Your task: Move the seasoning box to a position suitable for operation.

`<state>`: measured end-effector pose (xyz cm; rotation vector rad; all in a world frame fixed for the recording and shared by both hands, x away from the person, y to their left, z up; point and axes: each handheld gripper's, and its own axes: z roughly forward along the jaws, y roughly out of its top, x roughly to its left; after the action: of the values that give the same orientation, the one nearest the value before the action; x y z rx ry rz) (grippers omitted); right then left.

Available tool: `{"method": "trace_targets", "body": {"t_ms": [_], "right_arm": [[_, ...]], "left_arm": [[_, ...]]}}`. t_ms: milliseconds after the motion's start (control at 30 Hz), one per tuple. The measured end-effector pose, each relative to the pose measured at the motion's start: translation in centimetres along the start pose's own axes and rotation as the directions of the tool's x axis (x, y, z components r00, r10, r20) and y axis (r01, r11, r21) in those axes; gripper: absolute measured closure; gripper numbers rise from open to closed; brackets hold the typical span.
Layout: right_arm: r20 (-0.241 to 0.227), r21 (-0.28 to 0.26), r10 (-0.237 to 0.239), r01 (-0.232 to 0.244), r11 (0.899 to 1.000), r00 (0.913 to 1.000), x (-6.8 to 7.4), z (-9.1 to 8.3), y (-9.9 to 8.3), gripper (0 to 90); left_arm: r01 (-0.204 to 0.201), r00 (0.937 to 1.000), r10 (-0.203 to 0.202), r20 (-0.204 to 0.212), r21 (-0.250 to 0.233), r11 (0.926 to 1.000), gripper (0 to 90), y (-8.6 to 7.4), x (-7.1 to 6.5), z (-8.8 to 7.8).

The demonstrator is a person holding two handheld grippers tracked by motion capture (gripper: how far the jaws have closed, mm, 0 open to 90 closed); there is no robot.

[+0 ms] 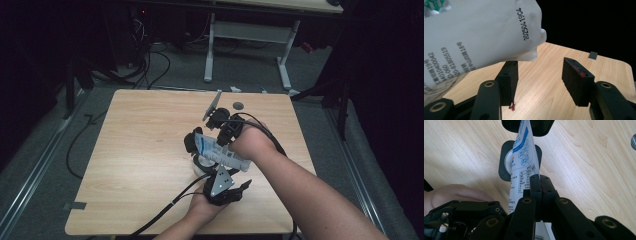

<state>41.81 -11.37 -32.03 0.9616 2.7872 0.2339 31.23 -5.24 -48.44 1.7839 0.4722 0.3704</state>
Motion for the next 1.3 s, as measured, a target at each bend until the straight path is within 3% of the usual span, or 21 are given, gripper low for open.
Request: {"method": "trace_targets", "body": {"t_ms": [1300], "right_arm": [[0.014,0.013,0.002,-0.002,1.0,0.9999,-0.29,0.41,-0.05,90.0]], "left_arm": [[-0.001,1.0,0.001,0.005,-0.004,1.0,47.7,0.1,-0.27,0.18]]}}
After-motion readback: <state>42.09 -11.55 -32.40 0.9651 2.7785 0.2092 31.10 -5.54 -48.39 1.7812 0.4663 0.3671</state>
